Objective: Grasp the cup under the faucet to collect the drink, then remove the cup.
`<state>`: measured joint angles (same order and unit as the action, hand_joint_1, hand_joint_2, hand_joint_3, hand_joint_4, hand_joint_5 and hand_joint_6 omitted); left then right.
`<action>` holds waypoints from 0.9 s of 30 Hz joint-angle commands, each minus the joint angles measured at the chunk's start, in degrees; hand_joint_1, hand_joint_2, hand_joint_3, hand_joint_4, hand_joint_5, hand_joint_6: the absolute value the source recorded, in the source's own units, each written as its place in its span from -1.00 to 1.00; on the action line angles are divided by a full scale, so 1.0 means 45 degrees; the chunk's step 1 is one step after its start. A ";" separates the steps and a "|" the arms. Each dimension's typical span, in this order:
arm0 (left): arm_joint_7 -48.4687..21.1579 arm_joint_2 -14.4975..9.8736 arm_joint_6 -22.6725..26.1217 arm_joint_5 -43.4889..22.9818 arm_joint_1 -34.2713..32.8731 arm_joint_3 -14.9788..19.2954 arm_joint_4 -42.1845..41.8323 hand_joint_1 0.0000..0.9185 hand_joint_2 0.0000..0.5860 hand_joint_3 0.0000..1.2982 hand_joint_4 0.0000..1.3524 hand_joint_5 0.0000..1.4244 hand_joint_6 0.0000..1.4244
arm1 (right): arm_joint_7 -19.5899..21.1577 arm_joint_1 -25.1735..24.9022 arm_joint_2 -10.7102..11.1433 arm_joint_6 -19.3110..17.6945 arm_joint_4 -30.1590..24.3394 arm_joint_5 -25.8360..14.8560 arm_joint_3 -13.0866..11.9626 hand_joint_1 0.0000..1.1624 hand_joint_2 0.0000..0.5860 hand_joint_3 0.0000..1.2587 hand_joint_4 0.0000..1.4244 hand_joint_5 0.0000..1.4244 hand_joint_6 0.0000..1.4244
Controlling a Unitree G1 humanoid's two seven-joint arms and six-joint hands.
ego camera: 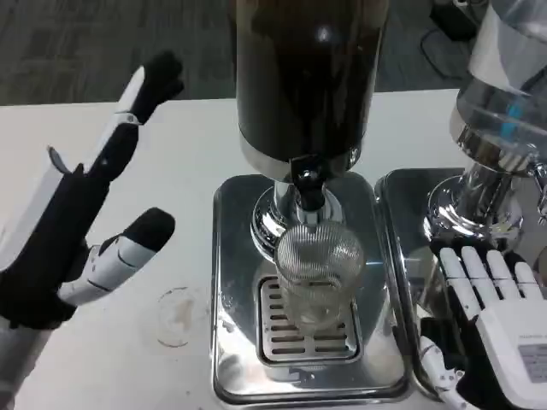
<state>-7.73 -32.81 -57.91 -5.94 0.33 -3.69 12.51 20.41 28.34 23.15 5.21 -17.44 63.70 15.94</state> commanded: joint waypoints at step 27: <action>-0.8332 0.2222 0.4195 -0.3690 -0.2133 -0.0590 -0.0342 -1.00 -0.33 -0.94 -1.00 -0.87 -1.00 | 0.0148 -0.0107 -0.1254 0.0603 0.0393 0.0101 0.0233 -0.84 0.84 -1.00 -1.00 -1.00 -1.00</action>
<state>-43.62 -23.44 -40.14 -22.08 -8.29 -6.72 10.00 20.19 27.50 18.09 7.39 -16.08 63.73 16.72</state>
